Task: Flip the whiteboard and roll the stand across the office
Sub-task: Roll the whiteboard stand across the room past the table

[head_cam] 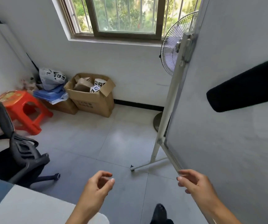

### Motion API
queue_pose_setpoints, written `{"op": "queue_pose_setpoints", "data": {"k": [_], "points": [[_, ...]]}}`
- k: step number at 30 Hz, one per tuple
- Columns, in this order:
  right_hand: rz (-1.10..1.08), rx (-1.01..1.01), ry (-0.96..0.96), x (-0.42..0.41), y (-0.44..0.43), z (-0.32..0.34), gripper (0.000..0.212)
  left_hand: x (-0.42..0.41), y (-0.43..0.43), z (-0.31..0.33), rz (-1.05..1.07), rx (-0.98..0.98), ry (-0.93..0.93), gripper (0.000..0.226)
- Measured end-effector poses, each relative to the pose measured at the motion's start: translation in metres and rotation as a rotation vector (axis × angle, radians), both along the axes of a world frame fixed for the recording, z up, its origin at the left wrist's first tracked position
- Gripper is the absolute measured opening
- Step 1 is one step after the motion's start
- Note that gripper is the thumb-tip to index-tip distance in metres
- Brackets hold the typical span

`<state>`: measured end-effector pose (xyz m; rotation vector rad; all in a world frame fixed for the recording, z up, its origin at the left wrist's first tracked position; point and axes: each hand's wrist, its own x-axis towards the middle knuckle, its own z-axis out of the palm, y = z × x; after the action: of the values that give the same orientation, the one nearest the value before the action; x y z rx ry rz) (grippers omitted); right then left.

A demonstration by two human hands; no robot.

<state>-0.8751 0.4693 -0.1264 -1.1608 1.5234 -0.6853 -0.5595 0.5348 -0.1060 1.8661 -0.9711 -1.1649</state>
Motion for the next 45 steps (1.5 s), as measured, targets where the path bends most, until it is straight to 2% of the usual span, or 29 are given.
{"op": "queue_pose_setpoints", "data": {"k": [5,13,18,22,26,29,33,35,37,40,41,43,45], "points": [[-0.019,-0.020,0.022,0.023,-0.102,-0.011,0.018,0.001,-0.116,-0.011,-0.047,-0.007,0.037,0.028],[-0.003,-0.082,0.048,0.073,-0.207,0.010,0.024,0.014,-0.268,0.023,-0.218,-0.079,0.075,0.026],[-0.197,-0.033,0.058,0.091,-0.230,-0.001,0.024,0.034,-0.349,0.026,-0.420,-0.063,0.080,0.024],[-0.492,0.021,0.025,0.114,-0.234,-0.014,0.024,0.052,-0.413,0.025,-0.675,-0.025,0.072,0.026],[-0.822,0.046,0.027,0.155,-0.235,-0.020,0.034,0.057,-0.479,0.044,-1.028,-0.064,0.054,0.025],[-1.005,0.004,0.033,0.179,-0.240,-0.007,0.041,0.022,-0.517,0.075,-1.295,-0.167,0.097,0.042],[-1.137,-0.047,0.137,0.199,-0.242,0.006,0.054,-0.054,-0.534,0.122,-1.676,-0.354,0.242,0.073],[-1.198,-0.054,0.165,0.204,-0.243,0.003,0.058,-0.091,-0.533,0.144,-1.848,-0.418,0.301,0.080],[-1.248,-0.062,0.149,0.206,-0.246,-0.001,0.065,-0.120,-0.529,0.163,-1.966,-0.429,0.364,0.073],[-1.335,-0.084,0.092,0.206,-0.258,-0.005,0.078,-0.148,-0.517,0.178,-2.146,-0.391,0.471,0.036],[-1.364,-0.089,0.077,0.206,-0.264,-0.006,0.085,-0.153,-0.513,0.181,-2.212,-0.365,0.496,0.031],[-1.426,-0.105,0.064,0.204,-0.277,-0.004,0.102,-0.164,-0.509,0.183,-2.312,-0.328,0.541,0.043],[-1.482,-0.128,0.091,0.203,-0.286,0.000,0.110,-0.172,-0.509,0.180,-2.395,-0.293,0.556,0.033]]}}
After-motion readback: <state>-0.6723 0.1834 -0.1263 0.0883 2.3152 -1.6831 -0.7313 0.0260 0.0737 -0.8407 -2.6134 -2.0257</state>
